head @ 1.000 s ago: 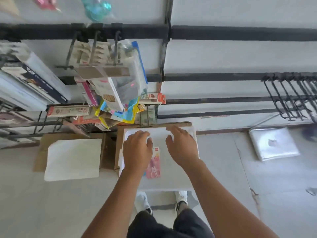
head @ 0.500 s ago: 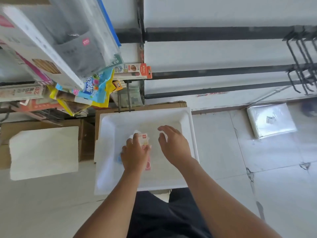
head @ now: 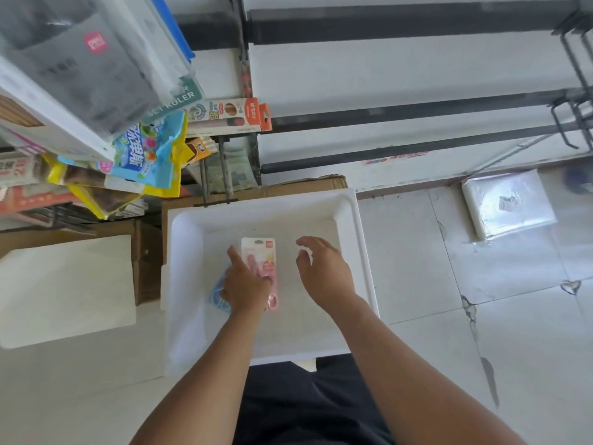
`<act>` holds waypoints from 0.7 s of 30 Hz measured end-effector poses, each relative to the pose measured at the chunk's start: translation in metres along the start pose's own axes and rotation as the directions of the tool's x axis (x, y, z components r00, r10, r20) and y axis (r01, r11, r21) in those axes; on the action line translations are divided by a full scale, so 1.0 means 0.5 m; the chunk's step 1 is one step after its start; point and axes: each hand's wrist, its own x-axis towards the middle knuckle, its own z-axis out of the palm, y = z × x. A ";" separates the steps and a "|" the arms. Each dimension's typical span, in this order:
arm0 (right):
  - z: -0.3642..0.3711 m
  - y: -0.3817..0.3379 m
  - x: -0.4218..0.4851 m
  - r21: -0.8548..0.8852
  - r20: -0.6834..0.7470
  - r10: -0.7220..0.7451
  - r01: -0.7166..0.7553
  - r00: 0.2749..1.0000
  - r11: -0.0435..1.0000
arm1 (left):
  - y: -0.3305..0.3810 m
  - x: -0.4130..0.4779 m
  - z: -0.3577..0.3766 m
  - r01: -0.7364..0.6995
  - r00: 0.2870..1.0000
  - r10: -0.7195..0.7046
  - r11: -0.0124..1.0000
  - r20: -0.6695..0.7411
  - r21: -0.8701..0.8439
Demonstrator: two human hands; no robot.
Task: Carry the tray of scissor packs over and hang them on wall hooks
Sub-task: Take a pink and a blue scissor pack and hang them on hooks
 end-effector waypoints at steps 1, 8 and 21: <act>0.007 0.001 0.001 0.014 0.004 0.019 -0.019 1.000 1.000 | 0.002 -0.002 -0.011 -0.003 1.000 0.003 0.996 0.003 -0.084; 0.080 -0.005 0.014 0.097 0.041 0.219 -0.222 0.975 0.970 | 0.002 -0.037 -0.128 -0.061 0.998 0.059 0.878 -0.018 -0.475; 0.326 -0.113 0.032 0.169 0.042 0.588 -0.586 0.808 0.793 | -0.080 -0.056 -0.276 -0.061 0.989 -0.039 0.778 -0.145 -0.625</act>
